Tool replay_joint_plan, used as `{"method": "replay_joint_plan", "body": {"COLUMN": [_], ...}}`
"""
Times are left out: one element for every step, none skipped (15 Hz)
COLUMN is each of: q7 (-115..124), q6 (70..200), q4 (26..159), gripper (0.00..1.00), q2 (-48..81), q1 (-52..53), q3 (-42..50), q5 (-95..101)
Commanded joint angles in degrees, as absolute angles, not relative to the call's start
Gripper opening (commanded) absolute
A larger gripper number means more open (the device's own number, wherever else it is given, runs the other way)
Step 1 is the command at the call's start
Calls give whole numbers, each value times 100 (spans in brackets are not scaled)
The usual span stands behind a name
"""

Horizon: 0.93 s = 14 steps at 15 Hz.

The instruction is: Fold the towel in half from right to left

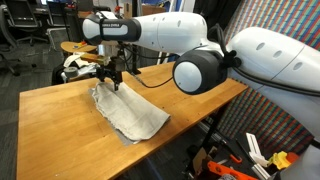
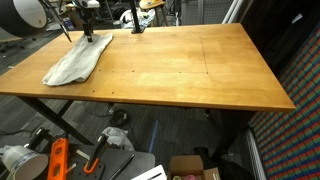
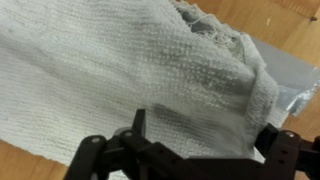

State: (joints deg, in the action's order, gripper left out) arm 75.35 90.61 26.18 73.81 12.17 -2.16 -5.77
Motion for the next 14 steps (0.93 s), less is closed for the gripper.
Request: {"method": "replay_joint_plan", "body": {"q7": [7469,7428,7400,7402,7416,7494,7531,7566,7594,7662,7697,7759,7811,7875], "q6": [8479,8281,8127,8012,7940,7982,8039,8067,8091,8165,8203,8243,8277,8324], "q4": [2546,2544,2532,2508,2489,2480,2502,2499,2492,2486,2514,2534,2540,2543], "gripper": [100,100,100,100,100,100,100,100,100,100,100,100,100,100], "q2": [7396,7402,7415,7429,7440,7443,7432,7435,7437,7439,7422,7405,7400,7397], "q1": [1244,1239,1233,1221,1212,1199,1187,1168,1146,1120,1103,1082,1060,1036], "q3": [-138,-141,-140,-135,-130,-107,-94,-87,-85,-83,-82,-73,-74,-74], "q5": [-446,-433,-423,-419,-423,-424,-428,-441,-452,-471,-476,-476,-484,-491]}}
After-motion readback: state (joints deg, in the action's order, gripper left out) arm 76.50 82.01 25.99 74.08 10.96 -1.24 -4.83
